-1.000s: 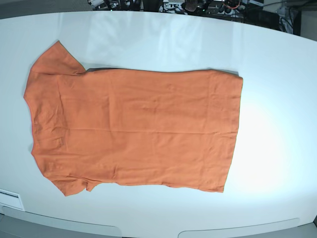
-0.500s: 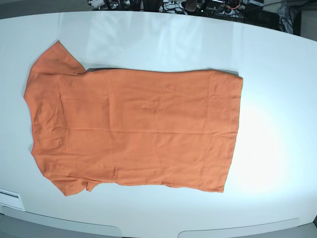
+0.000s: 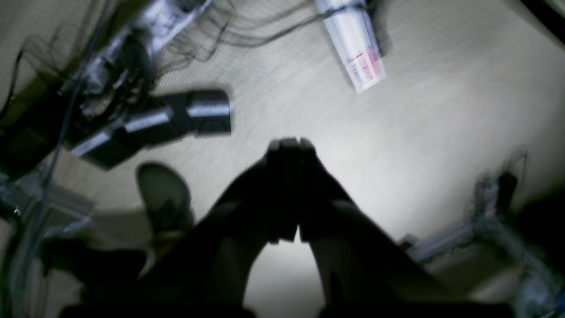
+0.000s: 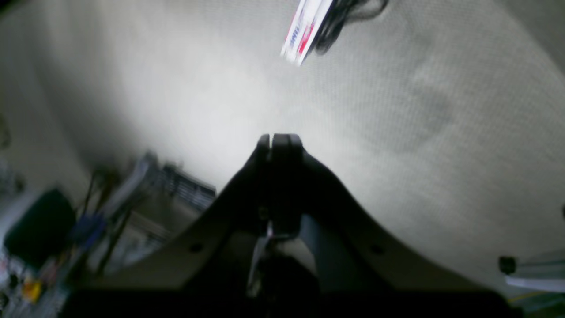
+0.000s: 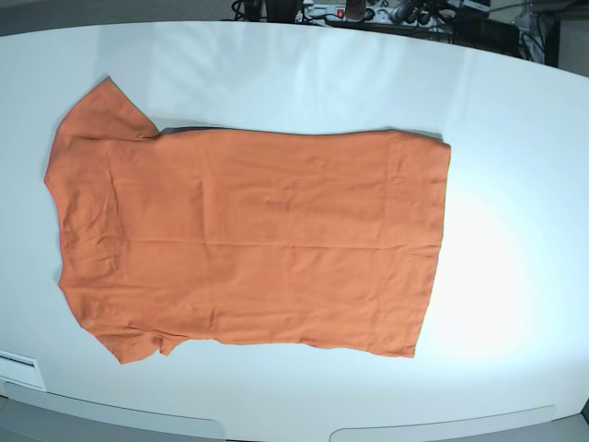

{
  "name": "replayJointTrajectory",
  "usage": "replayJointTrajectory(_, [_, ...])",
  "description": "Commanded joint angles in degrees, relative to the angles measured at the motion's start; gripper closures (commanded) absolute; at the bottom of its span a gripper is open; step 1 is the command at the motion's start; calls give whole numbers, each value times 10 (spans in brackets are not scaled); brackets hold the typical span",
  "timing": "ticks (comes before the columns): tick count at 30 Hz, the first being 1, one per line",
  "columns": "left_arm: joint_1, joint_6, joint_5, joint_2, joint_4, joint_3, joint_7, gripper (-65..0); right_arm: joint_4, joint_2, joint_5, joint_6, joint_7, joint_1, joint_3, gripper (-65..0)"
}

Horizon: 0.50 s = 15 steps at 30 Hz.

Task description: Fold the T-shirt properly

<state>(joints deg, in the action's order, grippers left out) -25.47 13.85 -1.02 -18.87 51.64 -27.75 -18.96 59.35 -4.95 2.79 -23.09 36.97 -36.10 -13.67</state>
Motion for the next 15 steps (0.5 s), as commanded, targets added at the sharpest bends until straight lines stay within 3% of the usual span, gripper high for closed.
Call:
replayJointTrajectory(1, [-25, -3, 2, -27, 38, -3, -10, 0, 34, -7, 1, 1, 15, -36, 1, 0])
replayJointTrajectory(5, [-104, -3, 4, -94, 191, -6, -43, 0, 186, -21, 1, 27, 19, -135, 2, 0])
replayJointTrajectory(9, [-170, -10, 4, -164, 345, -6, -96, 0, 346, -52, 1, 52, 68, -218, 2, 0])
replayJointTrajectory(12, [-213, -47, 35, -219, 451, -6, -118, 0, 464, -75, -16, 77, 87, -276, 2, 0])
replayJointTrajectory(15, [-249, -99, 110, -261, 539, 2, -122, 0, 563, -85, -82, 110, 86, -327, 2, 0])
